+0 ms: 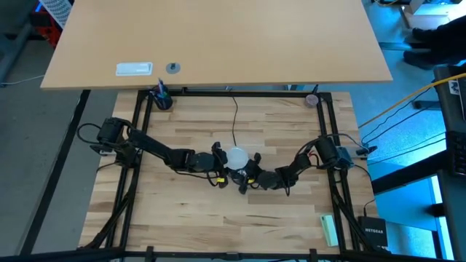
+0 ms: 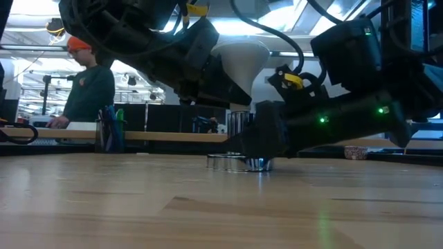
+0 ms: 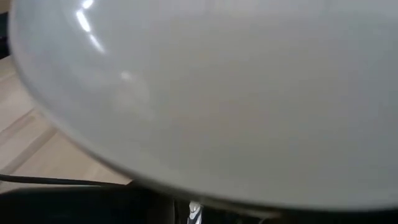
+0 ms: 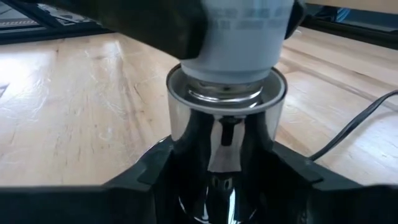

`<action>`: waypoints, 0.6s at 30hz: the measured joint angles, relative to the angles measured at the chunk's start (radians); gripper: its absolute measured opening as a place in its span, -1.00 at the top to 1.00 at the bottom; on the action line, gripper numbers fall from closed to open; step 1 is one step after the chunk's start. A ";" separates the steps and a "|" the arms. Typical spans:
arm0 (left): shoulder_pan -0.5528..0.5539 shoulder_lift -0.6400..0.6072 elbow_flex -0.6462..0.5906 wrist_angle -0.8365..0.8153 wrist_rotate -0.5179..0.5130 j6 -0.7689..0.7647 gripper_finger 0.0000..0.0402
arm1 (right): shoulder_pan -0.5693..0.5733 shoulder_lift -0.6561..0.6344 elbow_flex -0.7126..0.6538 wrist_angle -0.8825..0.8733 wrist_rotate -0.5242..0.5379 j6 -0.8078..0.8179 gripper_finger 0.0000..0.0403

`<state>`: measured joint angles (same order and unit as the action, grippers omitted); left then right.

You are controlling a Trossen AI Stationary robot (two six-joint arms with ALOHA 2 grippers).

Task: Screw lightbulb
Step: Insert the lightbulb on the lamp

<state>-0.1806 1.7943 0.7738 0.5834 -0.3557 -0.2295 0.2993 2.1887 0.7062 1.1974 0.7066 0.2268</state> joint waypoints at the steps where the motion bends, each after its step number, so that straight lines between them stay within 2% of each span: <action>1: 0.000 0.000 0.000 0.000 0.000 0.000 0.37 | 0.000 0.000 0.003 -0.005 0.004 -0.002 0.11; 8: -0.009 -0.015 0.002 -0.005 0.004 -0.015 0.37 | 0.001 -0.054 -0.006 -0.050 -0.025 -0.025 0.11; 14: -0.045 -0.128 0.014 -0.046 0.014 0.002 0.37 | 0.002 -0.201 -0.012 -0.075 -0.182 -0.025 0.11; 18: -0.065 -0.210 0.015 -0.081 0.075 0.037 0.37 | 0.002 -0.293 -0.012 -0.106 -0.317 -0.028 0.11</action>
<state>-0.2459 1.5843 0.7892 0.5020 -0.2807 -0.1921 0.3008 1.8959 0.6941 1.0914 0.3899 0.1989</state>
